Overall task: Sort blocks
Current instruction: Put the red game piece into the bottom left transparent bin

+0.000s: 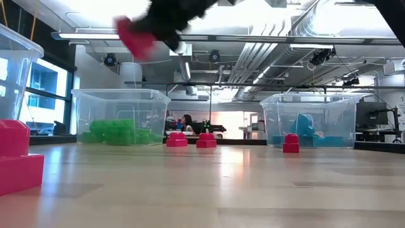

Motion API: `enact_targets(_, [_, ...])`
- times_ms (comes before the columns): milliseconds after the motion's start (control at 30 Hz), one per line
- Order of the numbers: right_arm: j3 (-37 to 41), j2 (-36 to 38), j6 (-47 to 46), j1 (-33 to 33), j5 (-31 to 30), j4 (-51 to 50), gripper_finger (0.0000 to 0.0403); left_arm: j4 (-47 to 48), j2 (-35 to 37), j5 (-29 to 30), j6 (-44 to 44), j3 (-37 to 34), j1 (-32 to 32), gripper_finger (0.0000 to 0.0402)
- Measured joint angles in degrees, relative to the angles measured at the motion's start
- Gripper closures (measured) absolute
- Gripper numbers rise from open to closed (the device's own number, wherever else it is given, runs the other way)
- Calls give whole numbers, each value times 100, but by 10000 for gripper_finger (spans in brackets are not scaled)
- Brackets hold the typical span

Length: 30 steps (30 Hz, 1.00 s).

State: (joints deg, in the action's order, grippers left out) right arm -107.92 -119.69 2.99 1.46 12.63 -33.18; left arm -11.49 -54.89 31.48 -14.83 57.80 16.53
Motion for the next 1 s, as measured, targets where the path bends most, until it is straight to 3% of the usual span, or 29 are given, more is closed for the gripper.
enact_targets(133, [0, -137, -602, 302, -129, 2007, 402, -190, 244, -60, 32, 87, 2, 131])
enact_targets(300, [0, -430, -1700, 602, -773, 3641, 402, -177, 588, -145, 366, 108, 2, 131])
enact_targets(667, [2, -1080, -3033, 716, -1677, 4675, 403, 545, 761, -977, 144, 107, 2, 131])
enact_targets(1000, [7, -1352, -3405, 727, -1822, 5099, 403, 530, 298, -1246, -229, 107, 4, 131])
